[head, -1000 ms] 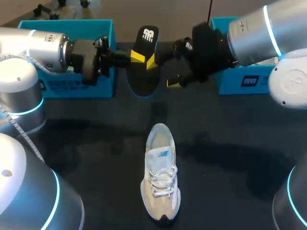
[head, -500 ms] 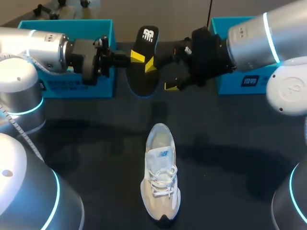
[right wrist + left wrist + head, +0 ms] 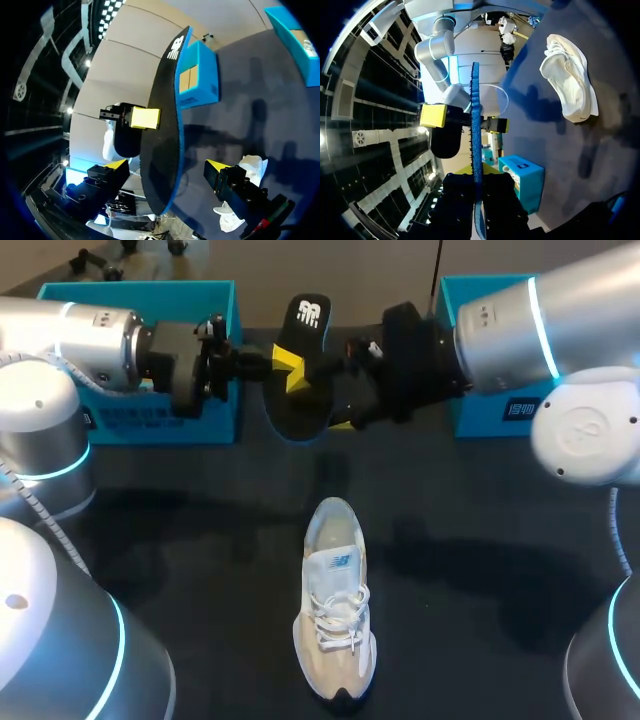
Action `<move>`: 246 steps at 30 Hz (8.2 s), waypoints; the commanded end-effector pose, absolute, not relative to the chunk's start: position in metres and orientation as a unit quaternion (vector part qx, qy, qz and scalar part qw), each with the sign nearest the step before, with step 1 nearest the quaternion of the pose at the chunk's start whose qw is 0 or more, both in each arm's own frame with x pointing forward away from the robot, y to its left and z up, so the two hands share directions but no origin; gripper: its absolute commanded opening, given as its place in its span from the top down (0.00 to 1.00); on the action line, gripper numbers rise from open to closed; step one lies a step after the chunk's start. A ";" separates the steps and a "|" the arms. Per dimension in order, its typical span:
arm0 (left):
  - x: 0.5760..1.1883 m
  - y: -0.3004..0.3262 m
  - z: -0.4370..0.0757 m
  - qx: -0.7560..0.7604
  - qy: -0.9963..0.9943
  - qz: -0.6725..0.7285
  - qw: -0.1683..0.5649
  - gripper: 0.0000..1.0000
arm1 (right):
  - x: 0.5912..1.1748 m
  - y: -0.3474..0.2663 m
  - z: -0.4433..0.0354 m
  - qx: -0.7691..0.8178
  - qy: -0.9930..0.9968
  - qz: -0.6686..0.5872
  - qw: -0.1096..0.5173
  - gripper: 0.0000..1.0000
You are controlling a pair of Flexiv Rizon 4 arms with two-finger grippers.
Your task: Take the shoe out of the shoebox, open the shoe tongue, remove and reinsert the insole, then place the shoe into the shoebox
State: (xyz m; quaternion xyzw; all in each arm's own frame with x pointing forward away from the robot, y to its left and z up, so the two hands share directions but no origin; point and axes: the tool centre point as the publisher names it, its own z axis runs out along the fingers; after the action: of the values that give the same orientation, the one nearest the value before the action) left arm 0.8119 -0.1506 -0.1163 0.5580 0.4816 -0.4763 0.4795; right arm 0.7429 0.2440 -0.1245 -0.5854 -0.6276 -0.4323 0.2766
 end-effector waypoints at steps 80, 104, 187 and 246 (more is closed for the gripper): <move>0.812 -0.152 -0.117 0.558 0.482 -0.475 0.480 1.00 | 0.754 0.241 -0.122 -0.555 -0.590 -0.491 0.320 0.60; 0.812 -0.152 -0.117 0.558 0.482 -0.475 0.480 1.00 | 0.754 0.241 -0.122 -0.555 -0.590 -0.491 0.320 0.60; 0.812 -0.152 -0.117 0.558 0.482 -0.475 0.480 1.00 | 0.757 0.248 -0.121 -0.506 -0.568 -0.515 0.394 0.80; 0.789 -0.077 -0.134 0.573 0.622 -0.419 0.331 0.00 | 0.768 0.222 -0.131 -0.452 -0.629 -0.545 0.320 1.00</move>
State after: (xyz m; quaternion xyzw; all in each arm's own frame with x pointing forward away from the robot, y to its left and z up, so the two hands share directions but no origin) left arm 0.7919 -0.0779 -0.1402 0.5630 0.6121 -0.4352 0.3449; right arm 0.7676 0.2220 -0.1352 -0.4475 -0.6251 -0.5519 0.3231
